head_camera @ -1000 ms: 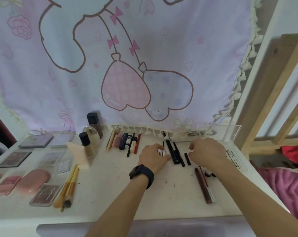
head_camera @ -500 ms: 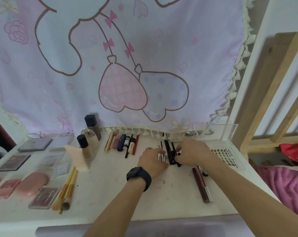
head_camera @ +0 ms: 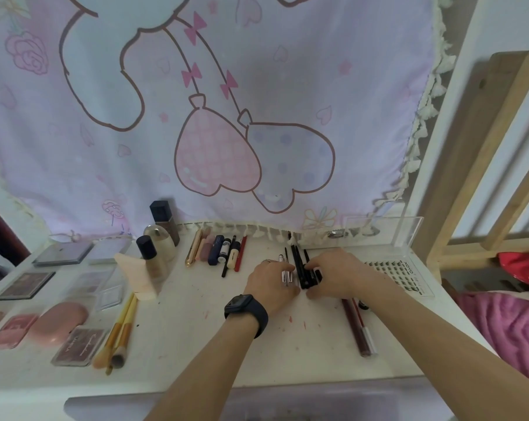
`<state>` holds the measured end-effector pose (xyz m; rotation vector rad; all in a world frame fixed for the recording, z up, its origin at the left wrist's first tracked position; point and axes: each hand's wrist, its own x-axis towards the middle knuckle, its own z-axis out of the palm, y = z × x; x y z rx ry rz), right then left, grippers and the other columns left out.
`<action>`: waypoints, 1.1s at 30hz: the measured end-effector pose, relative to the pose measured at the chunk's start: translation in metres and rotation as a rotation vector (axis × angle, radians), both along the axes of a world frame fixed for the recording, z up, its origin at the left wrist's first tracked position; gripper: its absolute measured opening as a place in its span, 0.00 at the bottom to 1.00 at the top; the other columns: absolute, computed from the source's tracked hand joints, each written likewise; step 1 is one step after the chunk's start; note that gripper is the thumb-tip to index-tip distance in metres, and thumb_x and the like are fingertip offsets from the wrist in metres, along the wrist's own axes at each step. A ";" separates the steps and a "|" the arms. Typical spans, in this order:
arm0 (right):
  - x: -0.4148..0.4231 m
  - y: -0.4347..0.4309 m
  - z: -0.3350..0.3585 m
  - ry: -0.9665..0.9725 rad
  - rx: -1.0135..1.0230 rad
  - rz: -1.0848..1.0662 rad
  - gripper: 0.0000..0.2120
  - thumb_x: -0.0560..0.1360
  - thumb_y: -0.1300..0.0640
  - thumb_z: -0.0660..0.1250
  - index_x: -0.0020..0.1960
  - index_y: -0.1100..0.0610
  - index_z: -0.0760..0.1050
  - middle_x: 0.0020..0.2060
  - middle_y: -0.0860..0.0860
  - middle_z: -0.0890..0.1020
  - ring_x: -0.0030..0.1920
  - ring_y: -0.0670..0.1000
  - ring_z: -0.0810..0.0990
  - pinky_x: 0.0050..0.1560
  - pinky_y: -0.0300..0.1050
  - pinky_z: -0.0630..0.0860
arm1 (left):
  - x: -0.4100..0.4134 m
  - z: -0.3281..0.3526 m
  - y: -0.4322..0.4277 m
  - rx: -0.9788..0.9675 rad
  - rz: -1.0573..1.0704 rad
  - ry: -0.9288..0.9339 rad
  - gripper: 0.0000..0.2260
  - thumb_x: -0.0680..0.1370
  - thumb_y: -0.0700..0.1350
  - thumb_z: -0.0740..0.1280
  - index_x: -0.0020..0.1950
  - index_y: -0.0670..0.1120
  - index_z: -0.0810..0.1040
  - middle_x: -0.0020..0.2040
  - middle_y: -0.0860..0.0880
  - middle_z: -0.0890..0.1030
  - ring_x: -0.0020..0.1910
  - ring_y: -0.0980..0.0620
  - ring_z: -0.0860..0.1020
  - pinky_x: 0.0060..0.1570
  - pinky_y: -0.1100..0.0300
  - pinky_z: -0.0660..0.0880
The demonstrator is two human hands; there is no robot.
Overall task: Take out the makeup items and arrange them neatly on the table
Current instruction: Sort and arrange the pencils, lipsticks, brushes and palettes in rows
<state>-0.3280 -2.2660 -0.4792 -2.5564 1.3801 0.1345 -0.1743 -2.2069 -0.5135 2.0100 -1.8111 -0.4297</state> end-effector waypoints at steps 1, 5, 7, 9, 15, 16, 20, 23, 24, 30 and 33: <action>0.000 0.001 0.000 0.008 -0.001 0.002 0.25 0.72 0.46 0.74 0.68 0.50 0.77 0.59 0.50 0.82 0.59 0.53 0.79 0.57 0.45 0.76 | 0.000 -0.001 0.000 -0.001 0.003 0.000 0.15 0.76 0.48 0.71 0.61 0.47 0.81 0.60 0.44 0.80 0.61 0.46 0.75 0.59 0.53 0.74; 0.000 0.002 0.000 0.036 -0.022 0.016 0.19 0.74 0.51 0.72 0.64 0.51 0.80 0.56 0.51 0.84 0.55 0.52 0.81 0.56 0.46 0.79 | 0.000 -0.002 0.000 -0.001 0.008 -0.004 0.15 0.76 0.48 0.70 0.62 0.47 0.81 0.61 0.45 0.80 0.62 0.46 0.75 0.60 0.53 0.74; 0.000 0.003 0.001 0.041 -0.028 0.021 0.17 0.74 0.52 0.71 0.63 0.51 0.81 0.53 0.51 0.84 0.53 0.52 0.81 0.54 0.46 0.79 | 0.000 -0.003 0.000 -0.006 0.006 0.004 0.16 0.76 0.48 0.71 0.63 0.49 0.81 0.62 0.45 0.79 0.63 0.46 0.75 0.60 0.54 0.74; -0.001 0.004 0.001 0.031 -0.039 0.021 0.16 0.74 0.52 0.70 0.61 0.51 0.82 0.52 0.51 0.84 0.52 0.52 0.81 0.53 0.46 0.79 | 0.000 -0.003 0.000 -0.009 0.003 0.007 0.16 0.76 0.48 0.71 0.63 0.50 0.81 0.62 0.46 0.79 0.63 0.47 0.75 0.59 0.54 0.74; -0.002 0.008 0.002 0.001 -0.048 0.014 0.18 0.74 0.54 0.71 0.64 0.51 0.81 0.54 0.50 0.84 0.53 0.52 0.81 0.53 0.44 0.79 | 0.003 -0.004 0.000 0.007 -0.002 0.010 0.20 0.76 0.49 0.71 0.68 0.54 0.77 0.67 0.47 0.76 0.65 0.48 0.74 0.63 0.56 0.72; -0.003 0.009 0.002 -0.001 -0.057 0.017 0.19 0.75 0.54 0.71 0.65 0.51 0.80 0.56 0.51 0.83 0.55 0.52 0.81 0.54 0.45 0.78 | 0.003 -0.004 0.001 0.012 -0.004 0.012 0.21 0.76 0.49 0.71 0.69 0.54 0.77 0.67 0.48 0.75 0.64 0.48 0.75 0.63 0.56 0.72; -0.002 0.016 0.007 -0.007 -0.091 0.012 0.15 0.76 0.56 0.69 0.63 0.52 0.81 0.55 0.51 0.83 0.55 0.53 0.81 0.54 0.45 0.77 | 0.008 -0.001 0.006 -0.003 -0.019 0.039 0.19 0.75 0.49 0.71 0.67 0.56 0.77 0.66 0.49 0.76 0.58 0.49 0.78 0.60 0.56 0.74; -0.001 0.030 0.006 -0.098 -0.150 0.012 0.13 0.78 0.53 0.66 0.61 0.51 0.81 0.54 0.50 0.82 0.57 0.53 0.79 0.54 0.45 0.75 | 0.021 0.001 0.016 -0.045 -0.004 0.066 0.19 0.75 0.50 0.72 0.66 0.57 0.77 0.65 0.51 0.74 0.56 0.51 0.77 0.58 0.58 0.74; 0.000 0.037 0.002 -0.149 -0.173 0.012 0.14 0.79 0.51 0.65 0.62 0.50 0.80 0.57 0.49 0.81 0.59 0.52 0.77 0.56 0.45 0.74 | 0.028 0.002 0.019 -0.061 0.009 0.068 0.19 0.75 0.50 0.72 0.66 0.57 0.76 0.66 0.52 0.74 0.56 0.52 0.77 0.58 0.58 0.74; 0.010 0.099 -0.047 -0.417 -0.220 -0.011 0.19 0.82 0.46 0.60 0.72 0.45 0.73 0.69 0.40 0.74 0.72 0.46 0.65 0.71 0.42 0.65 | 0.074 -0.002 0.039 -0.113 0.141 -0.085 0.17 0.79 0.51 0.66 0.68 0.55 0.75 0.68 0.52 0.73 0.67 0.51 0.69 0.63 0.56 0.72; 0.016 0.123 -0.073 -0.424 -0.308 -0.015 0.19 0.81 0.46 0.62 0.69 0.48 0.76 0.69 0.45 0.76 0.72 0.49 0.68 0.70 0.47 0.69 | 0.085 -0.005 0.041 -0.102 0.147 -0.226 0.17 0.80 0.52 0.64 0.69 0.54 0.74 0.71 0.53 0.72 0.72 0.49 0.64 0.66 0.52 0.69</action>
